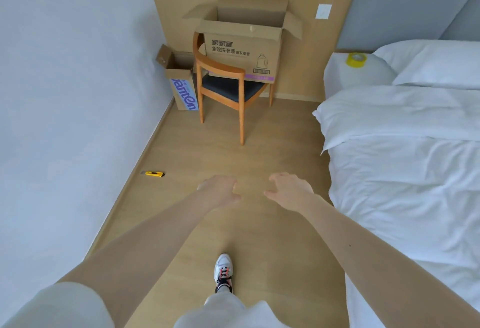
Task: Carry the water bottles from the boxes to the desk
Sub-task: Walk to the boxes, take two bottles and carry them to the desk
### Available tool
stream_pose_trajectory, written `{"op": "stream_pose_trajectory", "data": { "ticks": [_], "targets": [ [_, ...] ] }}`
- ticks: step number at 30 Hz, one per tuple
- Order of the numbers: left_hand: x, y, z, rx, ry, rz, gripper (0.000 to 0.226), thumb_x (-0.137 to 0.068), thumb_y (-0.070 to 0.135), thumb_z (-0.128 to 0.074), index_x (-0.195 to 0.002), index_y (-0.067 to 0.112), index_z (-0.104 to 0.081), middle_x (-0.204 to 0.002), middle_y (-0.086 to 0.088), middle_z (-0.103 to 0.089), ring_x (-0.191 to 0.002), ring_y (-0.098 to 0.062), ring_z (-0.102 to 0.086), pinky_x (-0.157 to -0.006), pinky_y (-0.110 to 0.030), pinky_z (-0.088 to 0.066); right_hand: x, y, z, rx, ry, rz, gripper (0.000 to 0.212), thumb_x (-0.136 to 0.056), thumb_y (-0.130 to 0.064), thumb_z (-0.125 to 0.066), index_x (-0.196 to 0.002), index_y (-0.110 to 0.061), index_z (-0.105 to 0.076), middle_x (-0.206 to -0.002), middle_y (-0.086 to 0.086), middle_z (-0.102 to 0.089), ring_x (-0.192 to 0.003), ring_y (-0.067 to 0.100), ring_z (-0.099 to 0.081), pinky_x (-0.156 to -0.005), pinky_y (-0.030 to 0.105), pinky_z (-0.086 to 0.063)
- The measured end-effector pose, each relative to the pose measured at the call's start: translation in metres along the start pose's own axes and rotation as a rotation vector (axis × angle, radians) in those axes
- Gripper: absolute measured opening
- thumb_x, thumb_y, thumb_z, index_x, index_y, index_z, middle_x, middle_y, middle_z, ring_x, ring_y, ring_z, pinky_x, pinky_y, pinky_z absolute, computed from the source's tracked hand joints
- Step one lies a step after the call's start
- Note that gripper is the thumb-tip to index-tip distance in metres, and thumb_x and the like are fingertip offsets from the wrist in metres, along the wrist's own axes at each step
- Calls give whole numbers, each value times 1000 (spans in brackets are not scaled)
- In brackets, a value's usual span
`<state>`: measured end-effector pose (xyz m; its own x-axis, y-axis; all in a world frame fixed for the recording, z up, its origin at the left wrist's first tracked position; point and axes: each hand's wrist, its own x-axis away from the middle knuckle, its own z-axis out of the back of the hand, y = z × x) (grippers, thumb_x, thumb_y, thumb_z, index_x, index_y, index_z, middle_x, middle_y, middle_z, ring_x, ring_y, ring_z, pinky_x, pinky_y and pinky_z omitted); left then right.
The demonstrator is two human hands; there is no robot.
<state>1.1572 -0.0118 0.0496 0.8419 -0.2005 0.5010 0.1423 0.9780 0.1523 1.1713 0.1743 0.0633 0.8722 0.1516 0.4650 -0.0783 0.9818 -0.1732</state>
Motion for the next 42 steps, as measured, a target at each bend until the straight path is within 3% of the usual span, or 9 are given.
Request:
{"op": "stream_pose_trajectory", "data": {
  "ticks": [10, 23, 28, 42],
  "targets": [
    [-115, -85, 109, 40, 55, -57, 44, -95, 47, -51, -130, 21, -49, -134, 0, -53, -122, -21, -51, -95, -37, -44, -131, -59, 85, -9, 55, -46, 51, -99, -43, -45, -143, -18, -39, -140, 4, -46, -126, 25, -45, -96, 39, -41],
    [-213, -147, 154, 61, 0, -16, 50, -92, 50, -52, -134, 23, -48, -132, 1, -56, -120, -21, -53, -97, -38, -46, -256, -87, 131, 31, 6, 15, 49, -99, -43, -44, -141, -17, -41, -139, 5, -47, -124, 26, -47, -95, 40, -44],
    [-264, -161, 193, 62, 43, 32, 46, -93, 46, -51, -132, 21, -48, -128, 0, -57, -116, -21, -53, -93, -36, -46, -325, -84, 162, 23, 28, 83, 44, -98, -43, -46, -132, -15, -48, -130, 5, -52, -117, 26, -51, -91, 40, -46],
    [-433, -132, 293, -1, 51, 54, 46, -94, 48, -51, -130, 19, -49, -127, -2, -57, -117, -23, -52, -89, -38, -47, -498, -17, 259, -40, 24, 134, 45, -97, -44, -48, -133, -16, -46, -126, 6, -52, -114, 26, -53, -91, 42, -49]
  ]
}}
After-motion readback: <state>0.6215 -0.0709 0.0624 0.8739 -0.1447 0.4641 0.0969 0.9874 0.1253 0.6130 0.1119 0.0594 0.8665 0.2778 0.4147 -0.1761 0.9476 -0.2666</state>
